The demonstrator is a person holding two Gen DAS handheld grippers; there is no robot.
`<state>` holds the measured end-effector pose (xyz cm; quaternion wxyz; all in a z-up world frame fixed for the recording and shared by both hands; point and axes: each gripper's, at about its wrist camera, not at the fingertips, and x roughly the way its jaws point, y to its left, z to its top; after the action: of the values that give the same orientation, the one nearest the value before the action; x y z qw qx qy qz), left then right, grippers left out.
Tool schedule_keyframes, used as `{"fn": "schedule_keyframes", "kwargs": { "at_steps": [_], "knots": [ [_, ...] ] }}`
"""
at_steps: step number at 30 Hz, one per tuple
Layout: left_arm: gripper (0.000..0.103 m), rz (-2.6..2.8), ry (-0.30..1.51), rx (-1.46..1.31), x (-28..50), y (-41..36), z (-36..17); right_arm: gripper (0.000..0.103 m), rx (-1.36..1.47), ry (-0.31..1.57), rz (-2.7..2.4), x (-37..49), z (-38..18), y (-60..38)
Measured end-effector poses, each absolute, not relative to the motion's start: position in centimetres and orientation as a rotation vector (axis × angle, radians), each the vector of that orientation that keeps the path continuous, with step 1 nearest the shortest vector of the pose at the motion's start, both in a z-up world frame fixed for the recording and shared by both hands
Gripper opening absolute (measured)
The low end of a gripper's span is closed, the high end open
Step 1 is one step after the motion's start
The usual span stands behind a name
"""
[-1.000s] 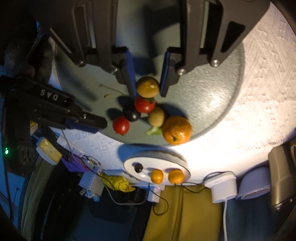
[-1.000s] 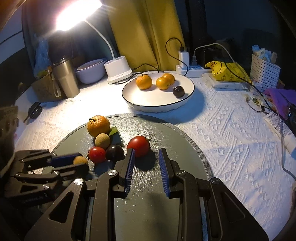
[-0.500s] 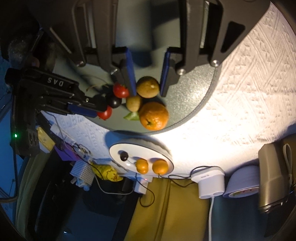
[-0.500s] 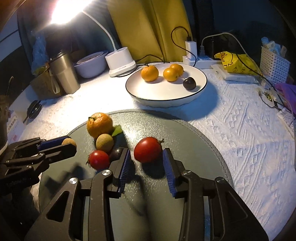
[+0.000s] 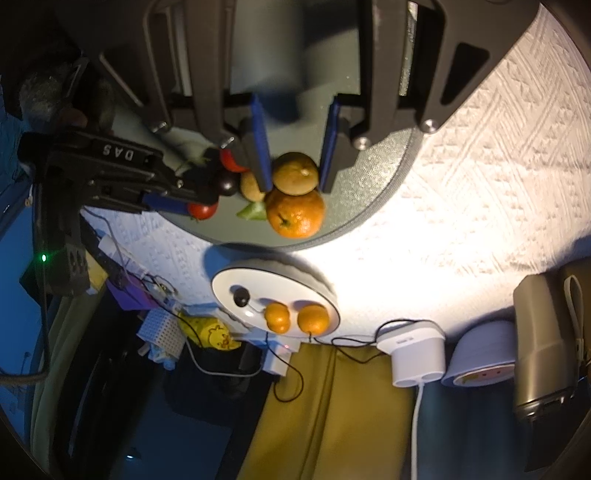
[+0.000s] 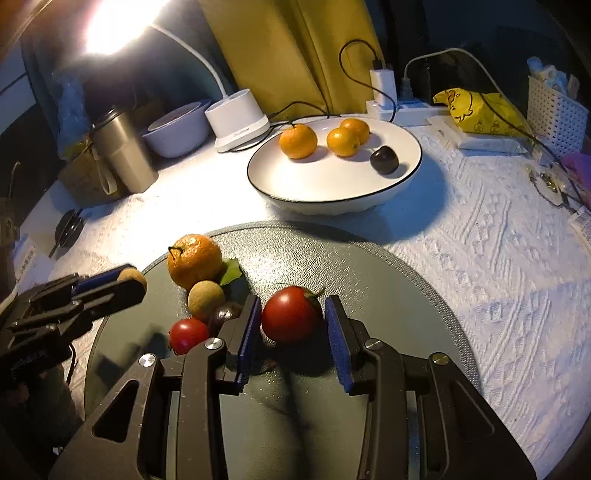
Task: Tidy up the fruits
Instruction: 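Lift the yellow fruit and red tomato off the board with both tools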
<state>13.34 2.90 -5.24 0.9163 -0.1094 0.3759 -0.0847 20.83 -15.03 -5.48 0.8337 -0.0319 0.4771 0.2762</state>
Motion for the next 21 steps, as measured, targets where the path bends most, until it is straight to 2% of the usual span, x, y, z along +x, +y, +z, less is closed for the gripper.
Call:
{"fn": "schedule_keyframes", "kwargs": {
  "at_steps": [2, 21],
  "knots": [
    [0.027, -0.175, 0.771, -0.223, 13.3, 2.9, -5.1, 0.034, -0.072, 1.013, 0.589, 20.6, -5.5, -14.9],
    [0.027, -0.17, 0.746, -0.191, 14.5, 2.2, -3.5, 0.034, -0.074, 0.949, 0.611, 20.8, -3.5, -15.3]
  ]
}}
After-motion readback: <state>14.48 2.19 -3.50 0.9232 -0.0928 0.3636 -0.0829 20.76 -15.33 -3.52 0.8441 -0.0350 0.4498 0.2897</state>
